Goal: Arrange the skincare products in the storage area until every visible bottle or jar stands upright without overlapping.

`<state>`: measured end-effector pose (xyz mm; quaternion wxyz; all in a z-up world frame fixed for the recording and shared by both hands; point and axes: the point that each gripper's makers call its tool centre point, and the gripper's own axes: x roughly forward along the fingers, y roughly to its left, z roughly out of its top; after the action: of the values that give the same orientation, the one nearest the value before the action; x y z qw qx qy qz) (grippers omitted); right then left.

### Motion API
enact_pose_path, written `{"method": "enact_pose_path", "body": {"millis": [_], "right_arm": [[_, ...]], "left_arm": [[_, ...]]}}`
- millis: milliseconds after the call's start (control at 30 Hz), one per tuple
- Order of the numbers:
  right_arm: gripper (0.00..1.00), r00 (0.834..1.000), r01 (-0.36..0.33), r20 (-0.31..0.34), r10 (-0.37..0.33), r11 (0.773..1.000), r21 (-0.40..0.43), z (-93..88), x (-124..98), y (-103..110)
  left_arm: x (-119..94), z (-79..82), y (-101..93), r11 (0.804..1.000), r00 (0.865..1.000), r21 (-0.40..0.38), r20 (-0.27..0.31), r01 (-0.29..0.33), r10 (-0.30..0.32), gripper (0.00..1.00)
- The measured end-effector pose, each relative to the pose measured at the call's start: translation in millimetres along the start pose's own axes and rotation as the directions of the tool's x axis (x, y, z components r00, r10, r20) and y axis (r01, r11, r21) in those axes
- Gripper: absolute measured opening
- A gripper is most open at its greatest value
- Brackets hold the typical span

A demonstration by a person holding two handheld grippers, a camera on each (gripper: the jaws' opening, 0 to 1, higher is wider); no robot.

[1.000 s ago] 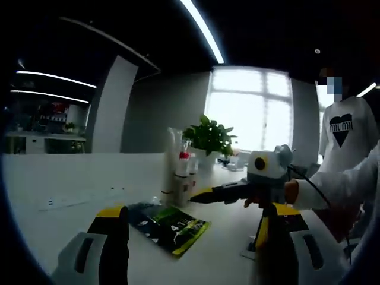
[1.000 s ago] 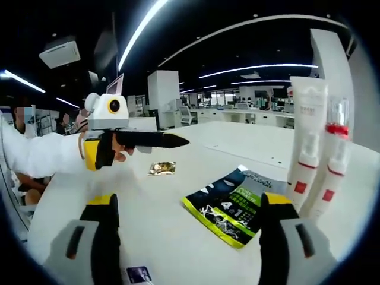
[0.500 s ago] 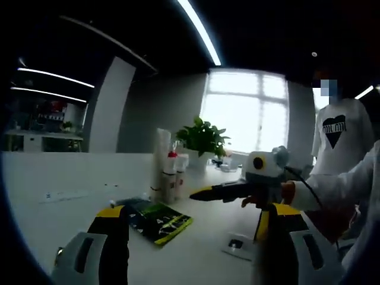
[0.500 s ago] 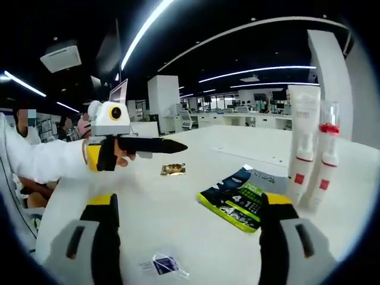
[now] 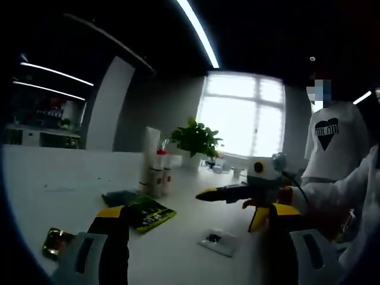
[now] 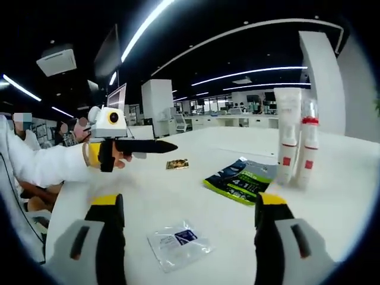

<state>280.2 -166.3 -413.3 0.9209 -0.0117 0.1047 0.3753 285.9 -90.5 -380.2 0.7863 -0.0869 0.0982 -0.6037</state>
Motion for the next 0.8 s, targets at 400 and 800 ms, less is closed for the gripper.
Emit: {"method": "enact_pose_path", "body": {"millis": [400,800], "right_arm": [[0.86,0.993,-0.121,-0.01,0.122,0.993,0.012,-11.9,-13,37],[0.86,0.981,-0.168,-0.093,0.168,0.986,0.01,-31.6,-11,52]], "left_arm": [[-11,0.4,-26.9,0.998,0.998,-0.045,0.031,0.047,-0.046,0.99],[-13,-21.6,-55.3,0.972,0.992,-0.202,-0.03,0.116,-0.125,0.99]]}}
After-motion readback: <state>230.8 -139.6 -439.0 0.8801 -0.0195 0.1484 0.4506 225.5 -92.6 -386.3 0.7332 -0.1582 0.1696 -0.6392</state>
